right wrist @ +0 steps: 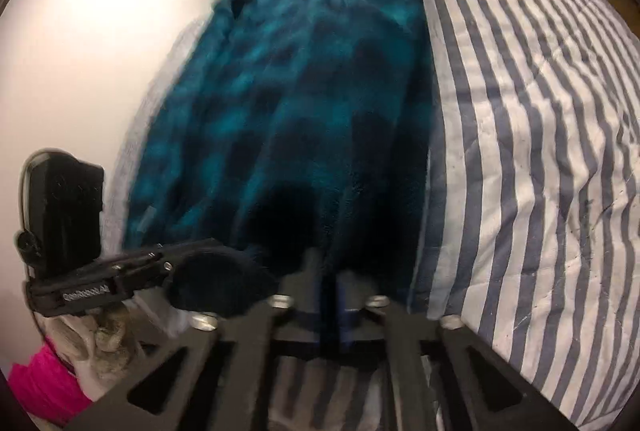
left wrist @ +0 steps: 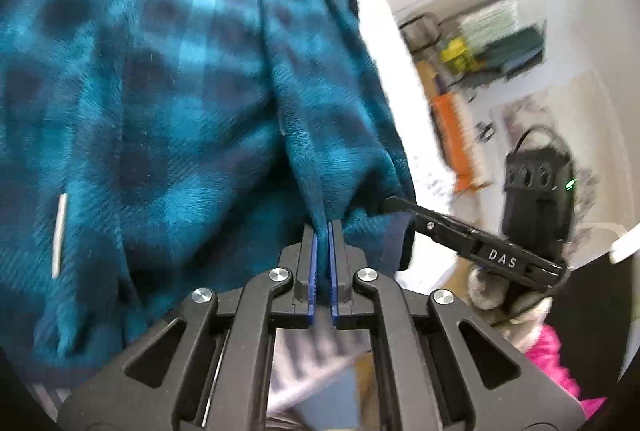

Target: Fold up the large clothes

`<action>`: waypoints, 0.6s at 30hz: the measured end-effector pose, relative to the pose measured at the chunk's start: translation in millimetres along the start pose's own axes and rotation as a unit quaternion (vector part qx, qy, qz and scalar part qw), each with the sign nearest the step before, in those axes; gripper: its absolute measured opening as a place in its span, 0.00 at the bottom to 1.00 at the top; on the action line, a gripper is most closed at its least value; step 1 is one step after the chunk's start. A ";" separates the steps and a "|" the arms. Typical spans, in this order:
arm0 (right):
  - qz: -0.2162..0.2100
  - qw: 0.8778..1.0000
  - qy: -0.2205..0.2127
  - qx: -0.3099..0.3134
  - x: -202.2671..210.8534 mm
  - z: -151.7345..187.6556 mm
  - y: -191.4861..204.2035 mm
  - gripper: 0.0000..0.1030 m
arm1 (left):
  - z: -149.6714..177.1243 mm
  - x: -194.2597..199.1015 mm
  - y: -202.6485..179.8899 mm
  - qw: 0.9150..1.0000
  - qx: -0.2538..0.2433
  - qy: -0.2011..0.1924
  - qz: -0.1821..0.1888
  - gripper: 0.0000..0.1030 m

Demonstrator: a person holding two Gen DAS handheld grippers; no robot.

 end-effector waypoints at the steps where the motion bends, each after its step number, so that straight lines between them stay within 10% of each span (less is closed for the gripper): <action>1: -0.019 1.000 -0.015 -0.009 14.5 -3.9 1.5 0.02 | -1.6 8.9 -4.8 1.000 -0.004 -0.010 0.008 0.02; 9: 0.020 0.999 -0.021 0.018 17.1 2.0 -11.0 0.06 | 16.5 -2.4 15.4 0.992 -0.064 0.009 -0.104 0.02; 13: 0.054 0.998 0.032 0.010 -13.8 24.4 -29.5 0.31 | 19.9 4.0 25.3 0.996 -0.025 0.007 -0.083 0.02; 18: -0.002 0.999 0.022 -0.025 -3.0 33.8 -40.9 0.29 | 11.8 -5.8 14.6 0.999 -0.003 0.003 -0.038 0.29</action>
Point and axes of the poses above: each gripper's, at about its wrist camera, not at the fingertips, and x roughly against the way its jaws point, y to its left, z to its underside, the point moved 5 cm from there along -x, roughly the way its jaws point, and after that the axes turned 7 degrees about -x, right-handed, at the moved point
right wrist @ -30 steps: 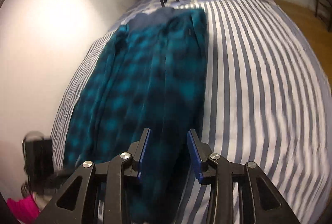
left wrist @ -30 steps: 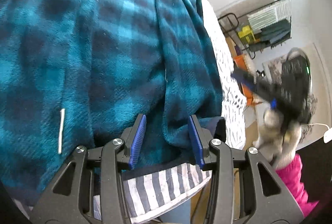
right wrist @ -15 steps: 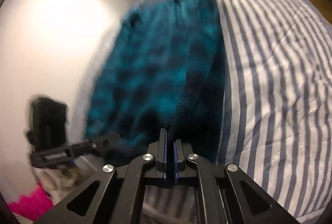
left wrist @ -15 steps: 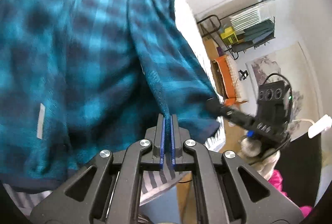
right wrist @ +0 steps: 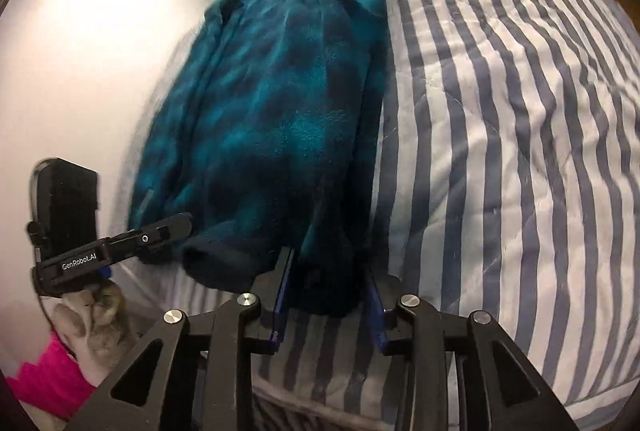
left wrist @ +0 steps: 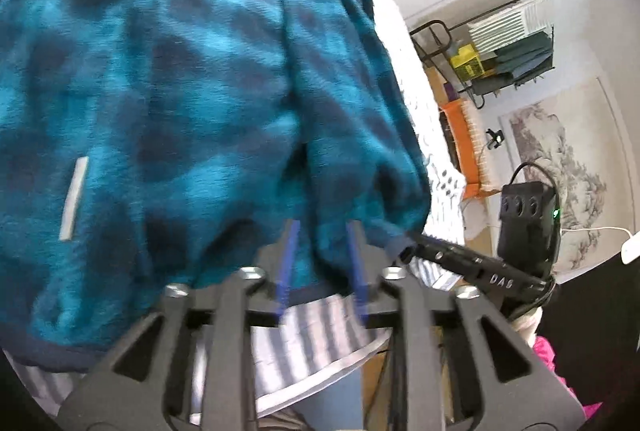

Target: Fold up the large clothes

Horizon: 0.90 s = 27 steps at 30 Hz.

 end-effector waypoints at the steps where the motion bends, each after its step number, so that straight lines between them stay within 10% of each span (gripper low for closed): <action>1: -0.005 1.000 0.002 -0.002 0.4 1.0 -1.5 0.27 | -1.2 -6.4 -3.0 1.000 -0.001 0.004 0.002 0.29; 3: -0.006 1.000 0.004 -0.002 2.5 2.9 -1.1 0.17 | -0.3 -18.0 -9.0 1.000 -0.003 0.018 0.009 0.27; 5: -0.020 1.000 0.004 0.001 6.4 3.2 5.1 0.07 | -4.5 -29.3 -21.3 0.999 -0.023 0.026 -0.004 0.00; 12: -0.091 0.996 -0.027 -0.003 25.3 -0.3 43.7 0.04 | -11.5 19.0 -41.5 0.996 -0.080 -0.032 -0.038 0.01; 18: 0.073 0.994 0.007 0.081 -16.7 16.4 31.9 0.05 | 5.8 -8.3 -11.2 0.983 -0.123 0.027 -0.131 0.01; 27: 0.054 0.995 -0.038 0.076 21.8 13.9 27.5 0.28 | -1.5 15.3 -53.6 0.982 -0.160 -0.039 -0.096 0.01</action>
Point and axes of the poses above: each gripper's, at about its wrist camera, not at the fingertips, and x roughly against the way its jaws point, y to its left, z to its underside, the point moved 5 cm from there along -x, roughly the way its jaws point, and after that the axes turned 7 degrees about -x, right-handed, at the moved point
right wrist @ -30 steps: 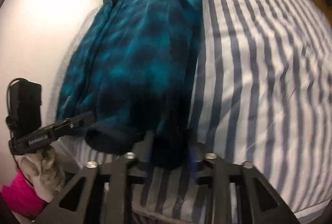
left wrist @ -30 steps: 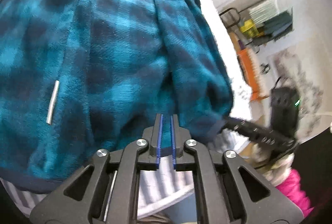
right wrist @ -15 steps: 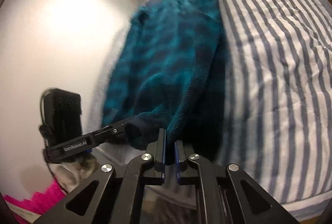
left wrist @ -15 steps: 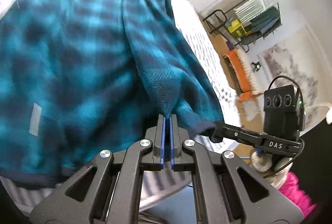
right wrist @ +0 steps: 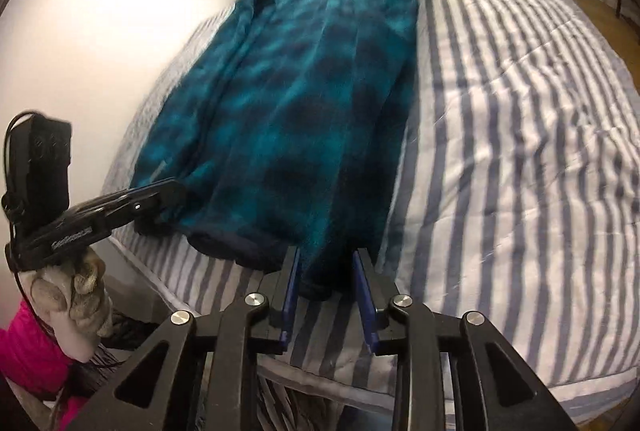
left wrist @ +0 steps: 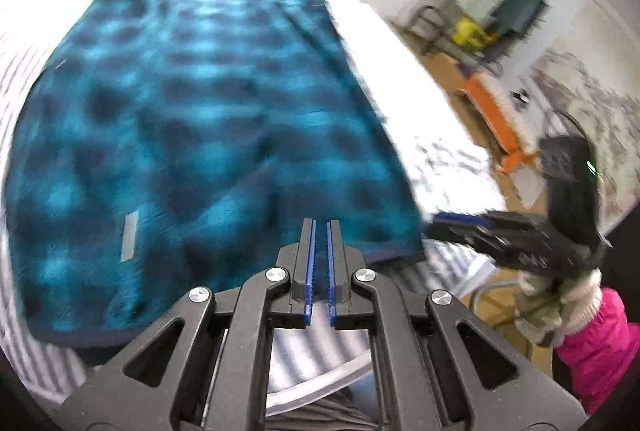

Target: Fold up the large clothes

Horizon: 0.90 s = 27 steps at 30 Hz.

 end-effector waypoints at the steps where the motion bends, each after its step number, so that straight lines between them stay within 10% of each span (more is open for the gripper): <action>1: 0.002 1.000 -0.006 -0.005 3.2 -2.8 -4.1 0.28 | -0.8 -4.8 -6.2 1.000 -0.011 0.004 0.003 0.01; 13: -0.020 0.998 -0.052 -0.030 28.1 -10.7 -24.3 0.28 | 9.6 -59.7 -15.2 0.999 -0.011 0.040 -0.002 0.01; 18: -0.026 0.995 -0.082 -0.049 42.6 -19.4 -37.0 0.34 | -6.9 -50.8 -54.3 0.999 -0.040 0.011 0.011 0.58; 27: -0.023 0.990 -0.114 -0.078 65.2 -30.0 -65.3 0.35 | -7.7 -112.0 -87.7 0.991 -0.076 0.095 -0.052 0.59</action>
Point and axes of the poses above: each gripper's, at about its wrist camera, not at the fingertips, and x roughly against the way its jaws point, y to its left, z to its underside, the point moved 5 cm from there along -x, roughly the way its jaws point, and after that the axes turned 7 degrees about -x, right-handed, at the moved point
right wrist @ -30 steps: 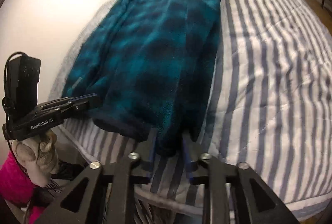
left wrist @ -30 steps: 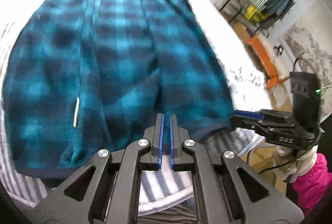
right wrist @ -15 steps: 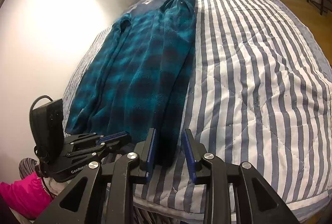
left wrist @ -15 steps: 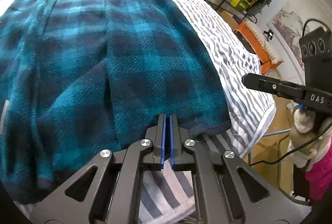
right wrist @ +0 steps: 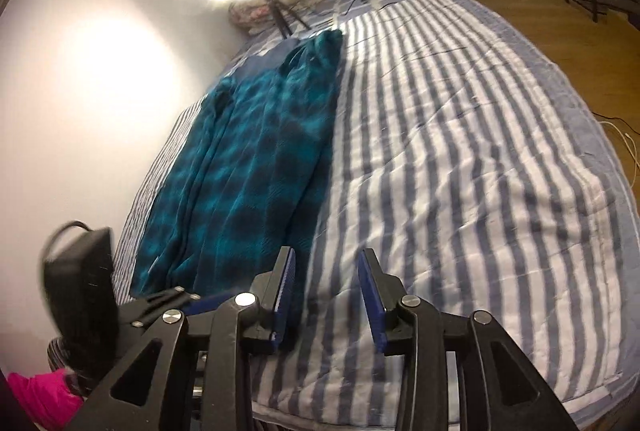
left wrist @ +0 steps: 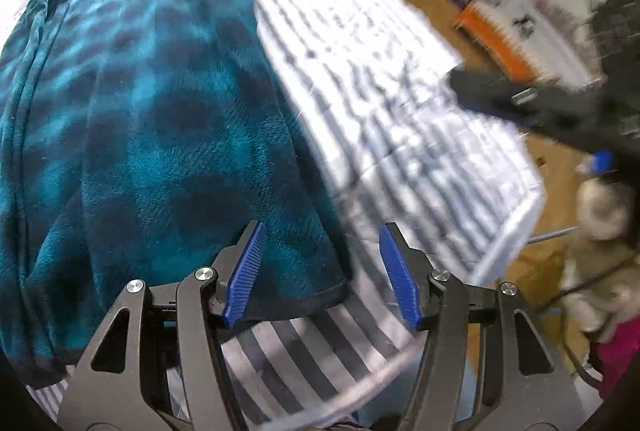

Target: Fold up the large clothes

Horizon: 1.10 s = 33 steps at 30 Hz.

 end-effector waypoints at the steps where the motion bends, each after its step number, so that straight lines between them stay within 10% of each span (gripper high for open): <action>1: -0.001 1.000 -0.002 -0.003 1.5 -1.7 -2.7 0.35 | -1.8 -4.7 -0.4 1.000 -0.003 0.003 -0.009 0.59; 3: -0.001 1.000 -0.006 -0.008 3.0 -6.3 -7.4 0.35 | -3.7 -8.1 -2.1 1.000 -0.015 0.005 -0.018 0.56; 5: -0.002 1.000 -0.009 -0.014 2.6 -13.1 -12.2 0.35 | -5.9 -8.8 1.9 0.999 -0.016 0.002 -0.032 0.21; 8: -0.009 1.000 -0.010 -0.021 -2.2 -23.9 -13.2 0.35 | -5.3 -5.4 20.4 1.000 0.026 -0.002 0.011 0.07; 16: -0.039 0.999 0.009 -0.027 -49.9 -60.2 6.0 0.46 | -0.4 55.5 68.0 0.969 0.176 -0.083 0.155 0.06; 26: -0.089 0.989 0.028 -0.111 -150.8 -128.2 21.7 0.52 | -0.2 69.4 69.7 0.968 0.166 -0.099 0.160 0.06; 29: -0.080 0.988 0.038 -0.128 -177.6 -137.4 23.0 0.45 | 2.3 70.4 71.9 0.967 0.168 -0.101 0.161 0.06; 33: -0.065 0.989 0.056 -0.122 -198.0 -141.6 36.0 0.07 | 8.0 66.8 77.6 0.965 0.176 -0.098 0.166 0.06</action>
Point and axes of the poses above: each gripper's, at about its wrist camera, not at the fingertips, and x roughly against the way its jaws point, y to its left, z to its underside, the point moved 5 cm from there along -x, roughly the way its jaws point, and after that the axes turned 7 degrees about -x, right-handed, at the moved point
